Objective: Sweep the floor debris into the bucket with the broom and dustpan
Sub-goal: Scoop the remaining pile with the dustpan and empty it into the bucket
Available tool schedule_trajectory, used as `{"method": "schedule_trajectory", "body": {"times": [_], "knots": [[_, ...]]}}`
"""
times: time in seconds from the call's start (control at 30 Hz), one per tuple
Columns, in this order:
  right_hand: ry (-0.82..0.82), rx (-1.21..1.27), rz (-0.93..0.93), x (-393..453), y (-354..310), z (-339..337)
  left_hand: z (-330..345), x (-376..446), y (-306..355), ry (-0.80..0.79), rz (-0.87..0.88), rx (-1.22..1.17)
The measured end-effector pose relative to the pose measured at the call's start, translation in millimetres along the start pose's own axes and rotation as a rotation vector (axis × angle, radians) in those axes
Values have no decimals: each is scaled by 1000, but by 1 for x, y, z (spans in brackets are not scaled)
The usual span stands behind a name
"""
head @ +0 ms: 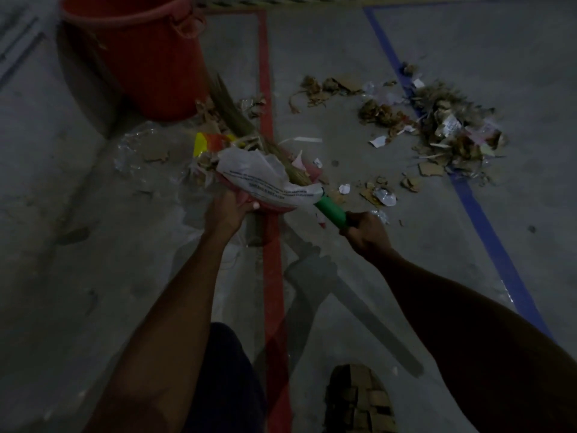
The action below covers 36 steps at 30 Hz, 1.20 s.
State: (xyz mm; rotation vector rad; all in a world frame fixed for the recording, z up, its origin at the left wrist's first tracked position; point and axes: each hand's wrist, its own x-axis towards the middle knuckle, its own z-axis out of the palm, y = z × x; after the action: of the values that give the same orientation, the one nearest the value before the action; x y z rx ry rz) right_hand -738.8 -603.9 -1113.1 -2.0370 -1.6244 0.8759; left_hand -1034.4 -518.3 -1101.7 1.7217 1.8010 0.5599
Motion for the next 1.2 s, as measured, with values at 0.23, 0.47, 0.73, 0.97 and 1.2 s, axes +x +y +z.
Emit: {"method": "schedule_trajectory", "body": {"times": [0.23,0.47,0.73,0.97,1.2], "knots": [[86,-4,-102,-12,-68,-51,-38,-21,58,162,-102,-131],[120,-1,-193,-40,-169,-155,-145,-60,139,261,-208,-81],[123,6,-144,-122,-305,-283,-307,-107,276,261,-257,53],[137,103,-92,-164,-402,-368,-416,-131,357,247,-254,96],[78,45,-136,-120,-487,-403,-500,-95,380,259,-300,65]]}}
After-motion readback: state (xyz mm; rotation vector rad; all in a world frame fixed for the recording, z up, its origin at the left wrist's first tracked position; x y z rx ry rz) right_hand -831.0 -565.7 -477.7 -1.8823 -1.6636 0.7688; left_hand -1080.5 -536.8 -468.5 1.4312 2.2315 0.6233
